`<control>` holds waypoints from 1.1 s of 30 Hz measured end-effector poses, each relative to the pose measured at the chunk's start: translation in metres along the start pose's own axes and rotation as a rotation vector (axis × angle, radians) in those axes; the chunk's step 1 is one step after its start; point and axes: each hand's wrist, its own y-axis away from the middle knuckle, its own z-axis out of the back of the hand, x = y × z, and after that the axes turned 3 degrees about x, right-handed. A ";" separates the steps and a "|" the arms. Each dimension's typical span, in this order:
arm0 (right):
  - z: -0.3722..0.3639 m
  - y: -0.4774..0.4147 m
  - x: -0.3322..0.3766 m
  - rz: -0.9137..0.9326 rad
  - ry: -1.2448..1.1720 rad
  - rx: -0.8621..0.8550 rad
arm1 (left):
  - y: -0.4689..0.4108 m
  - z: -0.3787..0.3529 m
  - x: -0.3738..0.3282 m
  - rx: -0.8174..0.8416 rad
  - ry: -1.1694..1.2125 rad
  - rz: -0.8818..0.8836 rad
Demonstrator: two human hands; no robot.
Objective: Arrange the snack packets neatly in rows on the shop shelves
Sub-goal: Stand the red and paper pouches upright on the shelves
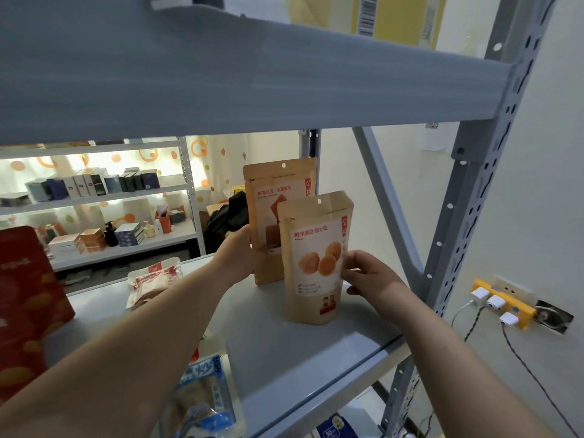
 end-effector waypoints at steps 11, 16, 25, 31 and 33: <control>0.002 -0.021 -0.001 0.074 0.039 -0.080 | -0.011 -0.010 0.002 -0.043 -0.087 -0.002; 0.006 -0.023 0.000 0.078 0.075 -0.072 | -0.015 -0.016 -0.001 -0.035 -0.123 -0.023; 0.010 -0.028 -0.001 0.062 0.026 -0.047 | -0.015 -0.023 -0.005 -0.042 -0.203 -0.056; 0.006 -0.025 -0.005 0.010 -0.068 -0.026 | -0.006 -0.020 -0.002 -0.063 -0.185 -0.010; 0.005 -0.019 -0.004 -0.021 0.019 -0.131 | 0.002 -0.016 0.000 -0.112 -0.233 0.067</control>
